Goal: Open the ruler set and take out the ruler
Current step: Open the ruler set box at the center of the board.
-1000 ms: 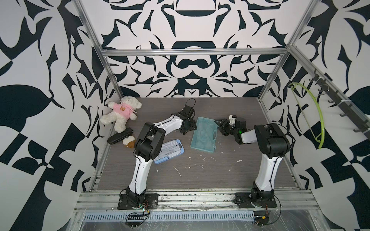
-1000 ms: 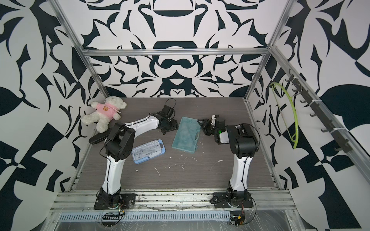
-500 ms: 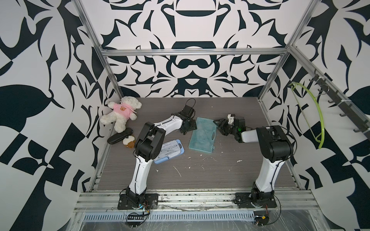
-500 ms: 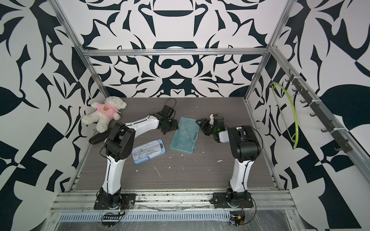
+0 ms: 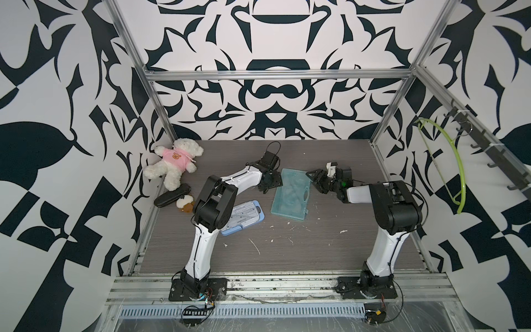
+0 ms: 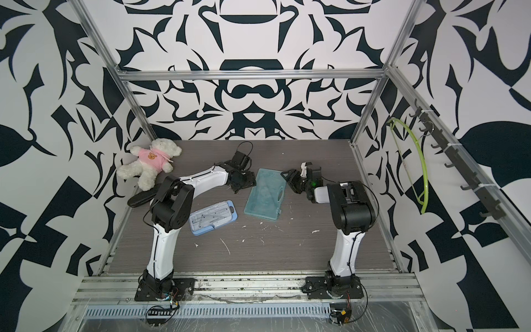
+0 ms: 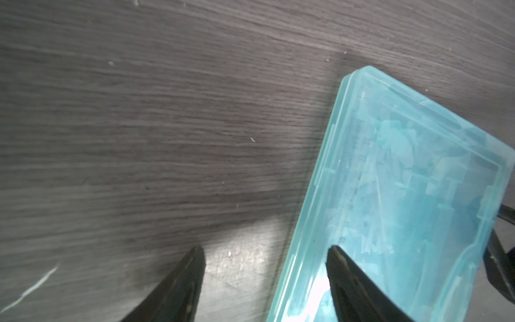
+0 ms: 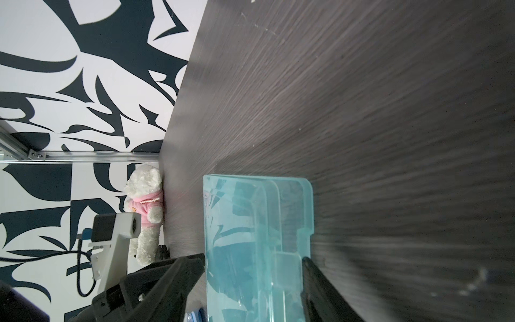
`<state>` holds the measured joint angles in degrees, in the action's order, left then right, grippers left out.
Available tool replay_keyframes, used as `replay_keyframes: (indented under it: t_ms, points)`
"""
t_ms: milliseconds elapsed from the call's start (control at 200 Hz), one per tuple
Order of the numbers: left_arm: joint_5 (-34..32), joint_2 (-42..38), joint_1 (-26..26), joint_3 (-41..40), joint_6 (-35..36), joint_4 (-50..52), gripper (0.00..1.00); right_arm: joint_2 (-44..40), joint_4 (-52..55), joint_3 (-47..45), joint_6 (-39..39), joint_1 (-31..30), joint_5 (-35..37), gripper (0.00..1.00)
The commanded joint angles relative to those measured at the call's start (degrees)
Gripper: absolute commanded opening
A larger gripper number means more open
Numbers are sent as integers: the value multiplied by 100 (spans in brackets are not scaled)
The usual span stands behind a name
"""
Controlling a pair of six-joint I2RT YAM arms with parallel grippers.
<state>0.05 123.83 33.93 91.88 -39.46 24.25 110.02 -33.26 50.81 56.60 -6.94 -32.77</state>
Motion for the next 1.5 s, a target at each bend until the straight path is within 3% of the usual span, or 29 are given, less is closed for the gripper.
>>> replay_keyframes:
  t_ms: [0,445,625,895,1020,1115,1350,1500]
  points:
    - [65,40,25,33,-26,79,73,-269,-164,287,-17,-77,-69,64]
    - [122,-133,9,-33,-26,1,73,-534,543,927,-296,-749,95,64]
    - [-147,-491,-66,-283,-230,-53,74,-747,1069,1373,-481,-1081,233,64]
    - [-1954,-2401,-492,-2010,-1535,-576,77,-623,1875,2494,-759,-1691,405,65]
    - [-3031,-3427,-502,-2660,-1907,-663,82,-403,1998,2867,-748,-1773,315,65]
    - [-3394,-4014,-502,-3037,-1868,-939,84,-367,1965,2923,-746,-1773,260,65]
    - [-2896,-4155,-494,-2782,-1197,-994,84,-911,2799,2839,-1414,-1772,376,65]
    - [-1842,-3899,-394,-2574,-551,-1392,84,-1408,4296,2873,-2203,-1773,1094,64]
